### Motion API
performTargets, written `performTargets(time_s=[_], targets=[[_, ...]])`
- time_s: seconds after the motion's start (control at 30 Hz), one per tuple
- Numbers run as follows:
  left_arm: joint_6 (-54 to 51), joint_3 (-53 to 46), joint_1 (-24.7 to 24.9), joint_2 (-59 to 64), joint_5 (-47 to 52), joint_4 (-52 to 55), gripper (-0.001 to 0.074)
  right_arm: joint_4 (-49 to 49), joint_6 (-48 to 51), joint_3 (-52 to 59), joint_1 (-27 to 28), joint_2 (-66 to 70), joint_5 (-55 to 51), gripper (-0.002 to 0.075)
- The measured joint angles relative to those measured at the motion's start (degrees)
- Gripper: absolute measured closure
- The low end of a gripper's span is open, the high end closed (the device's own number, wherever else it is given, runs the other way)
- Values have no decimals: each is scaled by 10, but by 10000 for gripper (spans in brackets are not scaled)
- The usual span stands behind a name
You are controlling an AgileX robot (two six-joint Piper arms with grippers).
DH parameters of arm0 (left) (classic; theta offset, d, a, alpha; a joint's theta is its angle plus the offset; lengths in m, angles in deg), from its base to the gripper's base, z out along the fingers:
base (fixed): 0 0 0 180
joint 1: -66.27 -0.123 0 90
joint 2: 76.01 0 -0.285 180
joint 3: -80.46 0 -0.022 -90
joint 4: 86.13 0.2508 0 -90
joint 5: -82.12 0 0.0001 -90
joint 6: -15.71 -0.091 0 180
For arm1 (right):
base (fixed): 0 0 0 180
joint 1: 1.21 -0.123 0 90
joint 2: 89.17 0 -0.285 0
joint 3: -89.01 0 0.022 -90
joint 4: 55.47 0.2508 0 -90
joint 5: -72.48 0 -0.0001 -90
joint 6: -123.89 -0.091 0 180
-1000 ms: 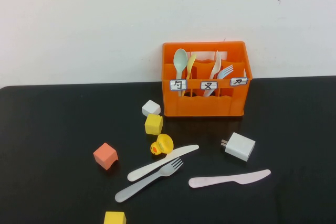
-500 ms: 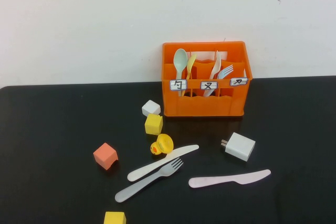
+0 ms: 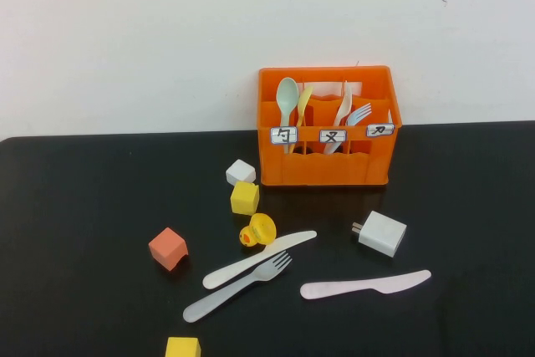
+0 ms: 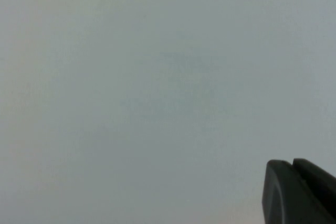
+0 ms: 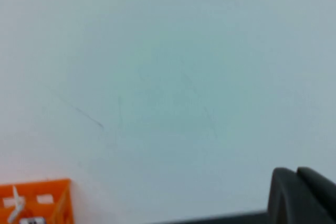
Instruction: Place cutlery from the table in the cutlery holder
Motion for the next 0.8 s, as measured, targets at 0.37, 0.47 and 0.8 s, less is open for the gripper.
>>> performTargets(time_s=[0.37, 0.47, 0.8], targets=[[26, 18, 0, 135, 5, 0, 736, 165, 224, -71, -39, 157, -115, 728], [28, 21, 0, 172, 44, -1, 736, 267, 328, -71, -46, 215, -140, 728], [-91, 41, 0, 321, 227, -159, 736, 584, 711, -92, -48, 410, -244, 728]])
